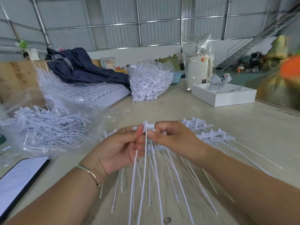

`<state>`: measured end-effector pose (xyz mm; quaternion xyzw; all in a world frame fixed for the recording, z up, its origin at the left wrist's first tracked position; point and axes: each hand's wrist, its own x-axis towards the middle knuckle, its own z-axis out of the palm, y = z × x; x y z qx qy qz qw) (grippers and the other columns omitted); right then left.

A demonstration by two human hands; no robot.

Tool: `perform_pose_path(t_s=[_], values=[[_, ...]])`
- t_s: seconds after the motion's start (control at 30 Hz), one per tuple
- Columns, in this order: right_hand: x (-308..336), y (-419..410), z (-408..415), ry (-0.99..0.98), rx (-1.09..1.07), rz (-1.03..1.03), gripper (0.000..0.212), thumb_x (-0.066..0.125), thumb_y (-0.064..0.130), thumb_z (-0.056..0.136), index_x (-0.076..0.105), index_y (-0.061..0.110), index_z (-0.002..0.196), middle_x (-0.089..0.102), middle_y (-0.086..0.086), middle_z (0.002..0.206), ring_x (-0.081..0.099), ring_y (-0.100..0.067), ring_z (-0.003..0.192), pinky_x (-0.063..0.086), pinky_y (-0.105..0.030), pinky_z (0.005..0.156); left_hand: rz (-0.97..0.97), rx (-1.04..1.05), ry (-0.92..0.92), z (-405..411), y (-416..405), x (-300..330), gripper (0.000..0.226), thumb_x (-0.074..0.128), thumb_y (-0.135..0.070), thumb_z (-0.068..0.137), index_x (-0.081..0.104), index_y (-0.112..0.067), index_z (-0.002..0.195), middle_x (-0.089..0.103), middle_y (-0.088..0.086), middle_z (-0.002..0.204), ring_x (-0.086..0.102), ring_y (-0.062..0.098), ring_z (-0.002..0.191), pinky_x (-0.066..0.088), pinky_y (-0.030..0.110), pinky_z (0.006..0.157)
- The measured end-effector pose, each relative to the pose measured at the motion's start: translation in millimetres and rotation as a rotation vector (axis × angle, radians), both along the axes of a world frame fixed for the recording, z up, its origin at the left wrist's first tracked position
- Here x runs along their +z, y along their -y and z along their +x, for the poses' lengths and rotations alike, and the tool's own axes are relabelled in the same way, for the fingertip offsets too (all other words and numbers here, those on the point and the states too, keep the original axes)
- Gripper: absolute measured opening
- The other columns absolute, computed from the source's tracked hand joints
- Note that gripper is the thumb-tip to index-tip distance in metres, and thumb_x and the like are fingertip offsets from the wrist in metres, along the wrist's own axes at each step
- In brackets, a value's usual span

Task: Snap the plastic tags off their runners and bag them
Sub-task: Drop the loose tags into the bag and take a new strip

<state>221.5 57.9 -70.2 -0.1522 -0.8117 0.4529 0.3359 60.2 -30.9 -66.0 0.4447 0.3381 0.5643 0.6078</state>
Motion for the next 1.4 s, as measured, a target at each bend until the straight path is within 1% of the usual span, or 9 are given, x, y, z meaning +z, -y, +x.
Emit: perform_pose_path(t_s=[0.27,0.4,0.63,0.9,1.0,1.1,1.17,1.27,1.4], values=[[3.8,-10.9,2.0,-0.169,-0.071,-0.006,0.050,0.076,0.039,0.074,0.061,-0.008,0.069,0.048,-0.014,0.060,0.045,-0.011,0.058,0.037,-0.017,0.057,-0.076,0.153,0.037,-10.5,0.8,7.8,0.041,0.096,-0.024,0.049,0.059,-0.017,0.068,0.040,-0.006,0.050,0.038,0.005,0.038,0.032,0.015,0.035],[5.8,-15.7,8.2,-0.177,-0.129,-0.001,0.013,0.077,0.025,0.080,0.078,0.011,0.080,0.063,0.015,0.060,0.054,0.002,0.055,0.040,-0.010,0.056,-0.140,0.295,-0.048,-19.8,1.4,8.6,0.030,0.071,-0.021,0.075,0.041,-0.022,0.071,0.025,-0.010,0.045,0.021,0.002,0.031,0.016,0.015,0.030],[4.6,-23.8,13.4,-0.076,-0.142,0.087,0.014,0.065,0.010,0.091,0.076,0.007,0.100,0.056,0.030,0.049,0.052,0.013,0.047,0.035,0.001,0.050,-0.071,0.468,-0.397,-22.4,-0.4,1.3,0.019,0.071,-0.021,0.075,0.064,-0.022,0.058,0.024,-0.006,0.047,0.017,0.007,0.035,0.017,0.012,0.036],[7.8,-27.2,14.0,0.054,-0.105,0.045,0.016,0.068,0.009,0.088,0.078,0.021,0.083,0.072,0.019,0.073,0.061,0.010,0.065,0.040,-0.002,0.065,-0.094,0.465,-0.554,-22.5,1.1,1.7,0.027,0.066,-0.006,0.082,0.067,-0.016,0.057,0.023,-0.006,0.044,0.017,0.009,0.037,0.016,0.015,0.038],[8.4,-28.3,14.4,0.071,-0.116,0.050,0.019,0.068,0.009,0.087,0.080,0.022,0.080,0.074,-0.002,0.076,0.058,-0.007,0.058,0.043,-0.014,0.069,-0.069,0.557,-0.885,-19.4,1.5,-0.5,0.022,0.071,-0.013,0.075,0.060,-0.011,0.056,0.029,-0.003,0.046,0.025,0.009,0.039,0.023,0.017,0.040],[11.1,-31.6,16.5,0.048,-0.154,0.039,0.020,0.068,0.013,0.085,0.079,0.028,0.077,0.065,-0.034,0.093,0.058,-0.053,0.085,0.050,-0.052,0.080,-0.010,0.709,-1.286,-20.8,1.2,-7.0,0.028,0.073,-0.016,0.076,0.055,-0.004,0.059,0.044,0.000,0.055,0.041,-0.001,0.045,0.030,0.023,0.051],[11.5,-32.8,17.5,0.037,-0.158,0.024,0.025,0.063,0.010,0.087,0.078,0.029,0.079,0.062,-0.037,0.097,0.056,-0.056,0.088,0.049,-0.055,0.080,-0.017,0.734,-1.132,-22.5,0.1,-6.8,0.021,0.078,-0.017,0.077,0.061,-0.007,0.070,0.052,-0.005,0.060,0.047,0.000,0.052,0.036,0.022,0.057],[9.1,-31.7,17.7,0.017,-0.146,0.026,0.024,0.056,0.006,0.089,0.074,0.021,0.083,0.061,-0.030,0.088,0.049,-0.027,0.070,0.038,-0.032,0.069,-0.075,0.718,-0.886,-19.2,-2.1,-3.1,0.016,0.073,-0.015,0.083,0.058,-0.010,0.084,0.044,-0.005,0.063,0.043,0.008,0.055,0.036,0.024,0.057],[6.5,-27.6,18.5,0.090,-0.144,0.209,0.013,0.053,0.006,0.091,0.054,0.013,0.079,0.041,0.008,0.054,0.036,-0.007,0.051,0.029,-0.018,0.050,-0.133,0.685,-0.686,-13.8,-2.4,-1.9,0.021,0.060,-0.026,0.096,0.053,-0.015,0.078,0.036,-0.005,0.056,0.030,0.007,0.040,0.025,0.019,0.041]])
